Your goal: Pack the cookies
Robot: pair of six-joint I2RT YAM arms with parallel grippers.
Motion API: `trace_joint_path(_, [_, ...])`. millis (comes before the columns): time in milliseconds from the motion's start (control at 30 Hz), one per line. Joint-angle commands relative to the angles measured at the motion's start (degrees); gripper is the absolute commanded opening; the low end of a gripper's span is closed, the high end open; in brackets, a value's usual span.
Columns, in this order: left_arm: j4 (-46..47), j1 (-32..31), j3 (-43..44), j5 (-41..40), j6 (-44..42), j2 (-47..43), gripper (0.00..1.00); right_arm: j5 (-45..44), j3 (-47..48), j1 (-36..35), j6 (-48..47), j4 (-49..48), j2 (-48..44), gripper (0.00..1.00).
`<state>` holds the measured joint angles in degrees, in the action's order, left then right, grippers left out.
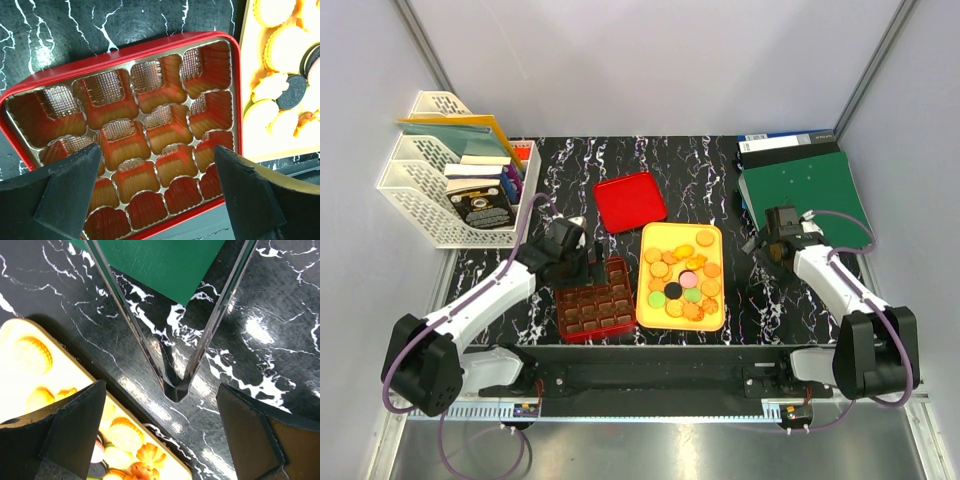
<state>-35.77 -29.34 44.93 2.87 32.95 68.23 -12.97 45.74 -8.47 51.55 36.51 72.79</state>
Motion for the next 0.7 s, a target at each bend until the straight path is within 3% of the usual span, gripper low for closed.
trace_joint_path(0, [1.3,-0.3,-0.9,0.8,0.5,-2.1,0.99,-3.5,1.2,-0.2,2.9,-3.1,3.0,1.00])
trace_joint_path(400, [0.2,-0.4,-2.7,-0.5,1.4,-5.6,0.99,-6.9,-0.3,0.1,3.2,-3.1,6.1,1.00])
trace_joint_path(667, [-0.1,-0.4,-2.7,-0.5,1.1,-5.4,0.99,-8.2,3.4,2.1,0.8,-3.1,15.0,1.00])
